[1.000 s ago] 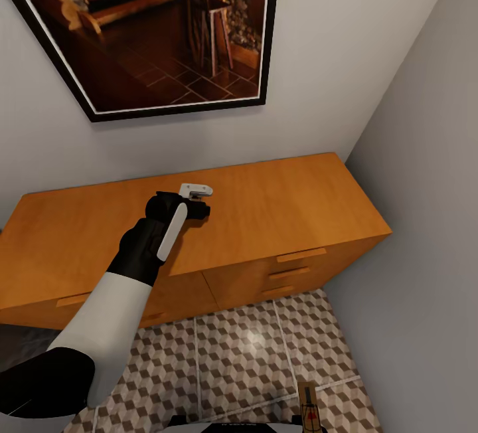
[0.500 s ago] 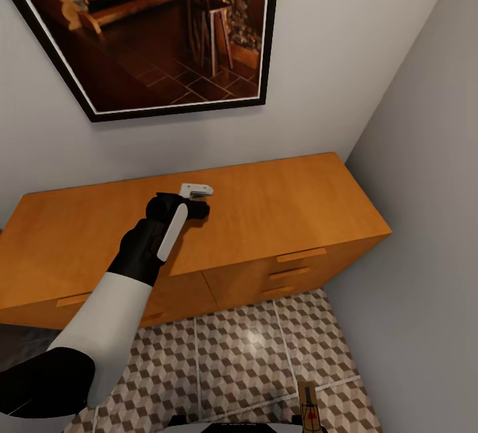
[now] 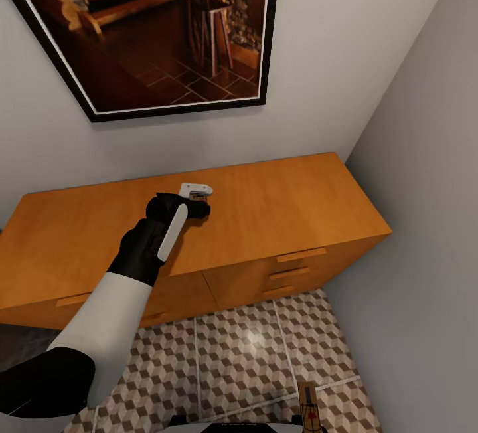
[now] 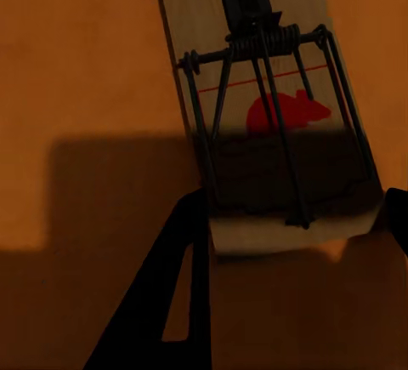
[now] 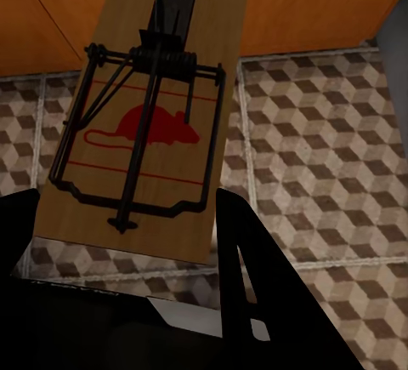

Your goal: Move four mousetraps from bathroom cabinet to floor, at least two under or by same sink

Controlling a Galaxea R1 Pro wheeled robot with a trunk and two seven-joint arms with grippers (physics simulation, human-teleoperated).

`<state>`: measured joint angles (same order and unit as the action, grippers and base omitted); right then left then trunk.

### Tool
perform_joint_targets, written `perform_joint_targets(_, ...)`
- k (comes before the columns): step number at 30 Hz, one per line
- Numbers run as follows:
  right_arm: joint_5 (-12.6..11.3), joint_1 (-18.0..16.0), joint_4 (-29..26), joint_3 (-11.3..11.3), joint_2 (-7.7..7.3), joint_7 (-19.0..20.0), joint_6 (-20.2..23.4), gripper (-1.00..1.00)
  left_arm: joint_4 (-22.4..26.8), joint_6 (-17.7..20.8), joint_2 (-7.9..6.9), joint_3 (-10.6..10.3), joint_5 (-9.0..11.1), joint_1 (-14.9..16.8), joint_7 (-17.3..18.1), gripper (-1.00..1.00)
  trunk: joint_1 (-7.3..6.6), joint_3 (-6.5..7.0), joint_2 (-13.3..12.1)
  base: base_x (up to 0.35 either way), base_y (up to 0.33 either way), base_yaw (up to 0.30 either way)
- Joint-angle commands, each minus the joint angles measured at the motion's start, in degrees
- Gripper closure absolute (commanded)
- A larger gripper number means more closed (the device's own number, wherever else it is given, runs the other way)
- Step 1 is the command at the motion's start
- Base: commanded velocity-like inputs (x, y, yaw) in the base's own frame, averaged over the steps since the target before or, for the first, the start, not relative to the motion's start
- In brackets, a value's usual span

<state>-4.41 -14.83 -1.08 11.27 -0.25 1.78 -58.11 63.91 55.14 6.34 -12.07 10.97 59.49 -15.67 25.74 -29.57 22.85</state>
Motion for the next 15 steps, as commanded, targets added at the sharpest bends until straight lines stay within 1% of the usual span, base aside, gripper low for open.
perform_joint_targets(1, -0.68, -0.02, 0.03, 0.33, -0.01, 0.56, -0.16, 1.00, -0.20, 0.23, -0.02, -0.06, 0.40, 0.02, -0.42, 1.00, 0.05, -0.08, 0.06, 0.000, 0.000, 0.000)
perform_joint_targets(10, -0.68, -0.02, 0.03, 0.33, -0.01, 0.51, -0.16, 1.00, 0.58, 0.23, 0.00, -0.06, 0.37, 0.00, -0.48, 1.00, 0.05, -0.08, 0.06, 0.000, 0.000, 0.000)
perform_joint_targets(15, -0.68, -0.02, 0.03, 0.33, -0.01, 0.51, -0.11, 1.00, 2.69, 0.28, 0.06, -0.06, 0.37, 0.01, -0.62, 1.00, 0.05, -0.08, 0.06, 0.000, 0.000, 0.000)
